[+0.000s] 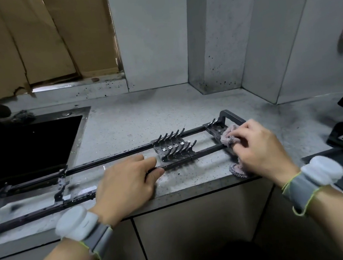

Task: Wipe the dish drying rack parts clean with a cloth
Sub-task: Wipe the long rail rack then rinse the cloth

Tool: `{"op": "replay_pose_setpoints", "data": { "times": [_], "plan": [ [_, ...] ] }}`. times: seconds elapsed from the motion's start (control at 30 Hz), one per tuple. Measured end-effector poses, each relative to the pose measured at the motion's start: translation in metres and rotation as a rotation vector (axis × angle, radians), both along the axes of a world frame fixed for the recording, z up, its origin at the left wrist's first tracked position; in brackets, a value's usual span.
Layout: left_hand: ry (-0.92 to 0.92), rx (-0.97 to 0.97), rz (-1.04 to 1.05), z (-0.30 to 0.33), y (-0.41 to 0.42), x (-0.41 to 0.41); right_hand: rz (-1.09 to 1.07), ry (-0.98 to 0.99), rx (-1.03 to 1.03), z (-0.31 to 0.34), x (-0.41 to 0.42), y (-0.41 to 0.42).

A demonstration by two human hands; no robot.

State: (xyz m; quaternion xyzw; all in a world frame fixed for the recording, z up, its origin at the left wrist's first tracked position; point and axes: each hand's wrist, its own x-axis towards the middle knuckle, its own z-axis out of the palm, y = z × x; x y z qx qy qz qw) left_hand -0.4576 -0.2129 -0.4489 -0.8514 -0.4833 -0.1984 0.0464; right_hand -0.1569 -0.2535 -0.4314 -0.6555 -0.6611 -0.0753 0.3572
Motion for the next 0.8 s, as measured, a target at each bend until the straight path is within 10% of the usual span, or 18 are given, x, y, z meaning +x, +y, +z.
{"op": "replay_pose_setpoints", "data": {
  "times": [0.37, 0.8],
  "plan": [
    [-0.019, 0.012, 0.0, 0.0, 0.0, 0.0, 0.383, -0.747, -0.101, 0.038, 0.029, 0.052],
    [-0.016, -0.012, 0.007, 0.003, -0.004, 0.001, 0.269, -0.723, -0.306, 0.063, 0.047, 0.062]
  ]
}}
